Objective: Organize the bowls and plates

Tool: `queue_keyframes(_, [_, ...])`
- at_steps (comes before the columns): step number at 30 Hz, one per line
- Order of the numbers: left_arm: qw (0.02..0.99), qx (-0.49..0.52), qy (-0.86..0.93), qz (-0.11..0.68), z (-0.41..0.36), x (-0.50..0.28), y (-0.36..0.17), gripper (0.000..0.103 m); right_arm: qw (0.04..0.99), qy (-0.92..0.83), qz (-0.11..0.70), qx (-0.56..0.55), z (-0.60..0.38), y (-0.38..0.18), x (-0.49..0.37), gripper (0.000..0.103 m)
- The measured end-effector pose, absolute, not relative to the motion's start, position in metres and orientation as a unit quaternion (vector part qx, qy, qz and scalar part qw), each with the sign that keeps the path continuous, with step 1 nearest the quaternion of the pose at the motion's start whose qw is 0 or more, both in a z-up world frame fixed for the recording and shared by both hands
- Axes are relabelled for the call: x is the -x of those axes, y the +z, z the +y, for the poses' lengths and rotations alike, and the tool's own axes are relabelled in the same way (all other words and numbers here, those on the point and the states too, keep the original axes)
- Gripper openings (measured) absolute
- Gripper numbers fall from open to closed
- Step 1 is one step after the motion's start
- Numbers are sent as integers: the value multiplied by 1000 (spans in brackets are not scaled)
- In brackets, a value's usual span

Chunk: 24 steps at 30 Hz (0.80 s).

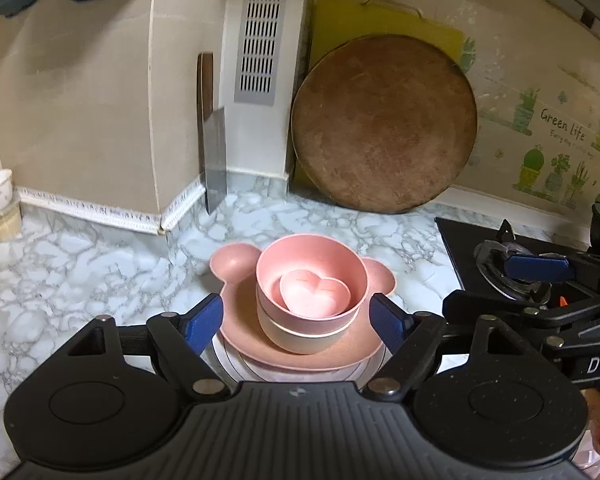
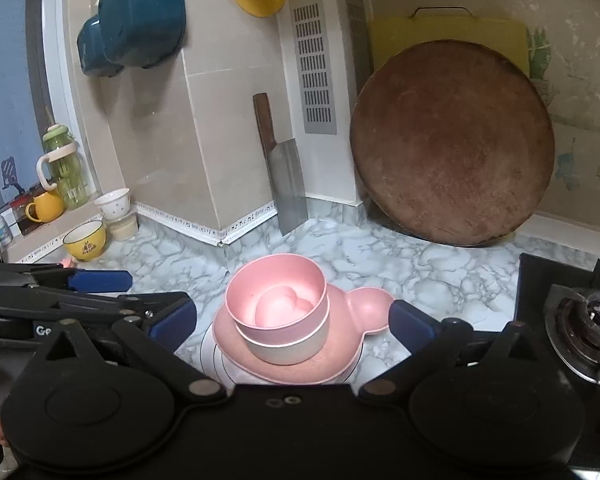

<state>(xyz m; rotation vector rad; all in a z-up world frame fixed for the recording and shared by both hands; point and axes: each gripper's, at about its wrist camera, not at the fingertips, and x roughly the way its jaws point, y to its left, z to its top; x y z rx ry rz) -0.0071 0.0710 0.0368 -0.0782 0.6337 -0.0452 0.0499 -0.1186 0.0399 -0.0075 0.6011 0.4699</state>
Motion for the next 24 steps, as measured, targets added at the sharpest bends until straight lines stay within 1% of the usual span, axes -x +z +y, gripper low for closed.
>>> queue_keyframes(2, [952, 34, -20, 303, 67, 12, 36, 88, 930, 228, 290, 3, -121, 38, -46, 103])
queue_keyframes(3, [953, 35, -18, 300, 66, 14, 36, 97, 931, 226, 286, 2, -122, 37, -44, 103])
queue_keyframes(4, [954, 36, -14, 298, 66, 15, 35, 101, 933, 225, 281, 2, -123, 37, -42, 103])
queue_keyframes(16, [954, 62, -17, 291, 63, 30, 29, 101, 936, 212, 282, -21, -135, 28, -25, 103])
queue_keyframes(24, [956, 54, -11, 288, 56, 32, 30, 101, 941, 184, 281, -47, -145, 25, -26, 103])
